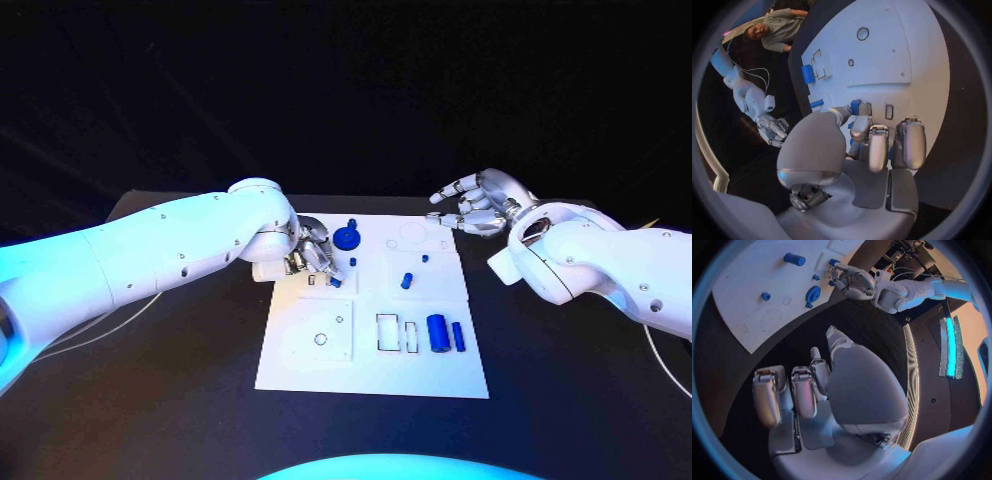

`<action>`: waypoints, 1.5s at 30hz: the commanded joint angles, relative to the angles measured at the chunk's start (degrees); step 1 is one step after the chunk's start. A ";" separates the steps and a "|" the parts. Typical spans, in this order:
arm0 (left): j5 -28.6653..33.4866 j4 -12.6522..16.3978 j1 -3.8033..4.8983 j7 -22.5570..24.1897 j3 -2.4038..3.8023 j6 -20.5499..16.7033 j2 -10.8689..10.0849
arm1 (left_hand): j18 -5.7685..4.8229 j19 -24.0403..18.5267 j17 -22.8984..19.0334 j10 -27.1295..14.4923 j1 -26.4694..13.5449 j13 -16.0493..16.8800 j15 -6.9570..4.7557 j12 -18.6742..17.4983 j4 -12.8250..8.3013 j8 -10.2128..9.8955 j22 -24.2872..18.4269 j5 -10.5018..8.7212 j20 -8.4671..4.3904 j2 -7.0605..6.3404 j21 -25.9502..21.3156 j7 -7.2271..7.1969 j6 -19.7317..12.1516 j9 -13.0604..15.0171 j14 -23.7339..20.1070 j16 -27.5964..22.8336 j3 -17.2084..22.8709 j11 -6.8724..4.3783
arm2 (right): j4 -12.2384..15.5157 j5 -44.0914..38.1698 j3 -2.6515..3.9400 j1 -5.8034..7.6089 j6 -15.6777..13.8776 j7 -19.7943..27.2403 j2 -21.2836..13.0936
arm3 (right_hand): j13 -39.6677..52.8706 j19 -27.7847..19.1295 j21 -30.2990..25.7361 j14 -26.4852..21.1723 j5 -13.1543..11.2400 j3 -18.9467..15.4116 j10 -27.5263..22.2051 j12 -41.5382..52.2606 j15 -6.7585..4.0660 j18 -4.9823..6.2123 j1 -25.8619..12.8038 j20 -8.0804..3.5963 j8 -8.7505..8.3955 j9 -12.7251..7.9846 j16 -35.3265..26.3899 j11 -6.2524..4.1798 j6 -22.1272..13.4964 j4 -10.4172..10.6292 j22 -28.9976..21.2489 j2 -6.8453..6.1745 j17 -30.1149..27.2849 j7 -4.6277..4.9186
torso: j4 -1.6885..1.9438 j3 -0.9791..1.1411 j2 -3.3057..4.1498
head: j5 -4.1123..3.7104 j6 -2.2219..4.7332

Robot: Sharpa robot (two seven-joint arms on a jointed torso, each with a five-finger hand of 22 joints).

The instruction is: Assemble the parts on the task board

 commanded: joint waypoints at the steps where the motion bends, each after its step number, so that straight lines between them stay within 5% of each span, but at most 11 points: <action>1: 1.45 0.18 -0.09 0.27 -0.03 0.20 -0.10 | -0.36 -0.05 13.93 -0.03 -0.48 0.05 -0.49 -0.44 -2.25 0.83 1.38 0.40 -0.42 -1.15 -0.05 -0.47 0.02 1.38 5.56 0.23 4.95 -0.32 | -0.04 -0.57 -0.01 -0.07 1.11 0.23 0.05 | 2.23 5.47 -0.16 5.30 -0.19 0.37 0.25 0.28 -0.28 -0.55 0.17 -0.47 0.28 -0.04 -0.27 -0.17 -0.29 0.01 14.37 0.62 11.87 0.00 | -0.02 0.01 -0.04 | 0.12 0.03; 5: 3.12 0.65 -0.09 0.45 -0.01 -0.81 -0.60 | -0.40 0.09 13.98 0.53 -3.20 0.18 -0.58 -0.62 -7.64 2.58 1.65 0.56 -0.54 -2.54 0.02 -0.56 -0.54 4.45 5.58 0.25 13.51 -0.41 | -0.09 -0.57 -0.02 -0.10 1.21 0.22 0.03 | 2.28 5.47 -0.16 5.31 -0.12 0.49 0.32 0.34 -0.29 -0.55 0.12 -0.48 0.38 -0.03 -0.26 -0.19 -0.25 0.03 14.37 0.69 11.91 -0.01 | 0.01 -0.01 -0.04 | 0.16 -0.03; 9: 5.39 1.73 -0.08 0.81 0.03 -2.50 -1.59 | -0.41 0.13 13.97 -0.60 -5.83 -2.38 -0.54 -2.85 -10.58 3.77 1.80 1.52 -0.55 -2.87 0.08 -0.52 -0.68 6.58 5.58 0.23 17.97 -0.39 | -0.07 -0.56 -0.04 -0.12 1.23 0.21 -0.10 | 2.28 5.47 -0.16 5.31 -0.12 0.49 0.32 0.34 -0.29 -0.55 0.12 -0.48 0.38 -0.03 -0.26 -0.19 -0.25 0.03 14.37 0.69 11.91 -0.01 | 0.01 0.00 -0.02 | 0.23 -0.08; 18: 8.39 5.12 -0.04 1.58 0.56 -7.58 -4.49 | -0.54 0.61 13.70 -0.44 -7.84 -3.62 -0.73 -3.88 -12.68 4.23 2.48 3.83 -0.67 -3.45 0.38 -0.67 -0.30 7.85 5.50 0.06 20.34 -0.55 | -0.01 -0.56 -0.05 -0.13 1.17 0.25 -0.43 | 2.32 5.47 -0.16 5.31 -0.10 0.52 0.36 0.38 -0.29 -0.55 0.09 -0.48 0.40 -0.03 -0.26 -0.19 -0.25 0.04 14.37 0.70 11.91 -0.01 | 0.18 0.06 -0.09 | 0.18 -0.32; 22: 7.05 6.25 -0.04 1.90 0.63 -9.37 -5.28 | -0.53 0.62 13.73 0.07 -8.89 -3.48 -0.88 -3.79 -13.63 4.40 2.53 6.93 -0.82 -3.93 0.43 -0.81 0.26 8.42 5.51 0.08 21.05 -0.70 | 0.08 -0.55 -0.06 -0.13 1.16 0.29 -0.56 | 2.32 5.47 -0.16 5.31 -0.10 0.52 0.36 0.38 -0.29 -0.55 0.09 -0.48 0.40 -0.03 -0.26 -0.19 -0.25 0.04 14.37 0.70 11.91 -0.01 | 0.17 0.05 -0.13 | 0.12 -0.33; 27: 3.17 7.44 -0.12 2.26 0.41 -11.72 -5.79 | -0.58 0.79 13.72 0.32 -9.20 -3.39 -0.97 -3.71 -14.05 4.46 2.77 8.04 -0.90 -4.10 0.54 -0.90 0.55 8.65 5.51 0.07 21.28 -0.80 | 0.18 -0.54 -0.06 -0.15 1.14 0.38 -0.71 | 2.26 5.43 -0.24 5.30 -0.05 0.58 0.32 0.34 -0.30 -0.53 0.01 -0.49 0.45 -0.03 -0.28 -0.19 -0.27 0.08 14.32 0.73 11.88 -0.01 | 0.07 -0.01 -0.17 | 0.27 -0.37; 45: -6.77 10.00 -2.12 1.78 0.11 -16.70 -6.28 | -0.70 1.25 13.61 0.97 -10.17 -3.38 -1.29 -3.73 -15.03 4.50 3.40 12.15 -1.24 -4.90 0.86 -1.22 1.59 9.27 5.50 0.00 22.03 -1.13 | 0.14 -0.57 -0.11 -0.26 0.72 0.95 -1.03 | 2.08 5.49 -0.10 5.28 -0.01 0.62 0.17 0.17 -0.30 -0.56 -0.03 -0.49 0.46 -0.04 -0.31 -0.19 -0.32 0.08 14.41 0.72 11.80 0.00 | -0.04 -0.01 -0.05 | 0.90 -0.01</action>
